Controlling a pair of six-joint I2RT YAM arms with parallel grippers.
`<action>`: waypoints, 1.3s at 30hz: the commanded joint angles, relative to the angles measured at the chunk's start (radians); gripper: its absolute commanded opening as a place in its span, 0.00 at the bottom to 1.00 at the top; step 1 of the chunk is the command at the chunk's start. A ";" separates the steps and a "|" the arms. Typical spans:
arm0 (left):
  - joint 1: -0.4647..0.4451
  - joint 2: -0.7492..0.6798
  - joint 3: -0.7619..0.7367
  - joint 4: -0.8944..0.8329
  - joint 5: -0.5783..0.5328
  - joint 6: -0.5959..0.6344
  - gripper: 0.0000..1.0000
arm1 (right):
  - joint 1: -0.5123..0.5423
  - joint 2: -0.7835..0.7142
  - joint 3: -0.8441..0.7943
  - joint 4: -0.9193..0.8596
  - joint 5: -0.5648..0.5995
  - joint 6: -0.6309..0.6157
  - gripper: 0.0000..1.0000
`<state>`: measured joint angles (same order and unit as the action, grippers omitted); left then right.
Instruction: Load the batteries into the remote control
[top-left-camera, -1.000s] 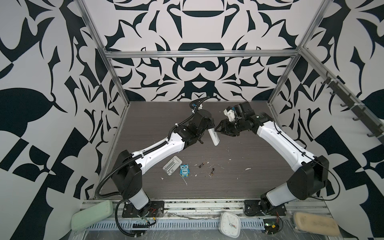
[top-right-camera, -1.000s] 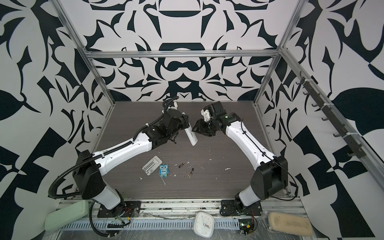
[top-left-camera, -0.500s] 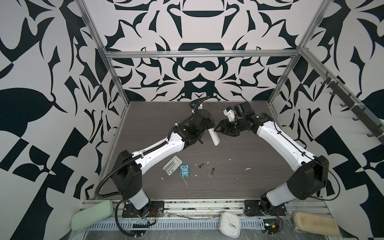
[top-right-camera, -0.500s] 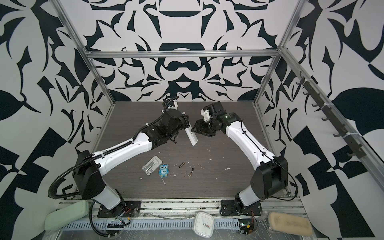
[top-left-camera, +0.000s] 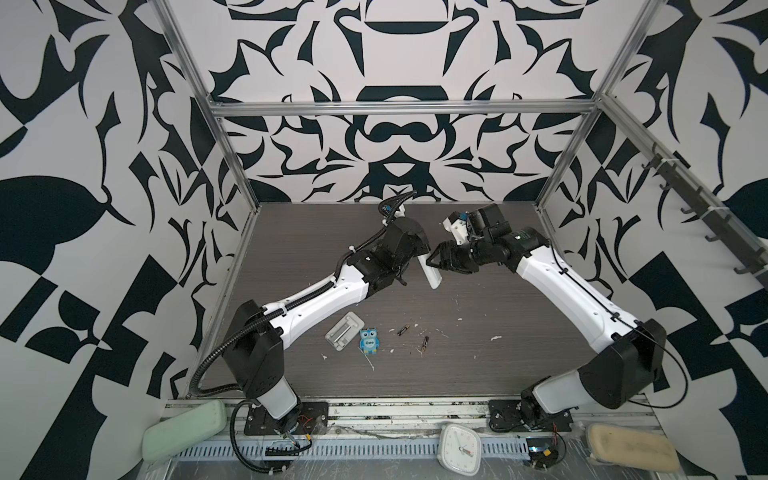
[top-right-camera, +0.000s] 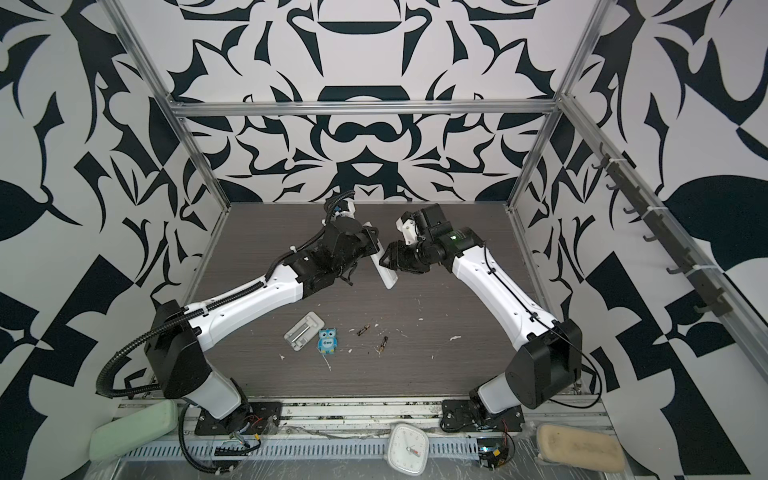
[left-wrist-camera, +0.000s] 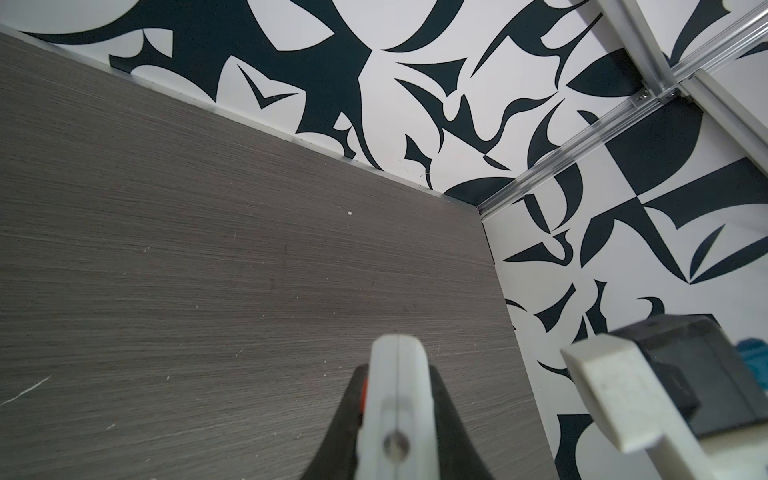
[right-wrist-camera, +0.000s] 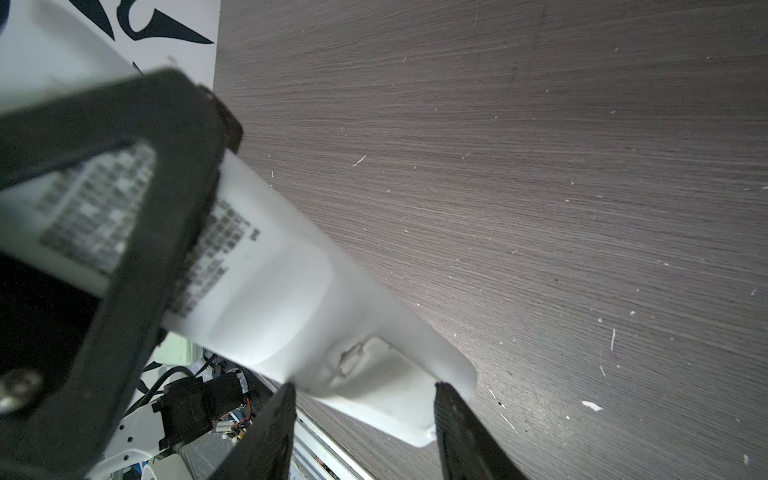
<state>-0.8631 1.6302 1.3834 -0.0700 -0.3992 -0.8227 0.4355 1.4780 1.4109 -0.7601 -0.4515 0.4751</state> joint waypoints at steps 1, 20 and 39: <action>0.004 -0.032 0.005 0.038 0.000 -0.015 0.02 | 0.001 -0.021 0.023 -0.017 0.038 -0.012 0.57; 0.026 -0.074 -0.044 0.065 0.229 0.033 0.02 | 0.009 -0.140 0.001 -0.042 -0.025 -0.407 0.80; 0.058 -0.094 -0.020 0.001 0.417 0.043 0.02 | 0.055 -0.146 -0.047 -0.009 -0.036 -0.413 0.67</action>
<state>-0.8078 1.5589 1.3399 -0.0650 -0.0059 -0.7841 0.4782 1.3411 1.3640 -0.7883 -0.4782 0.0711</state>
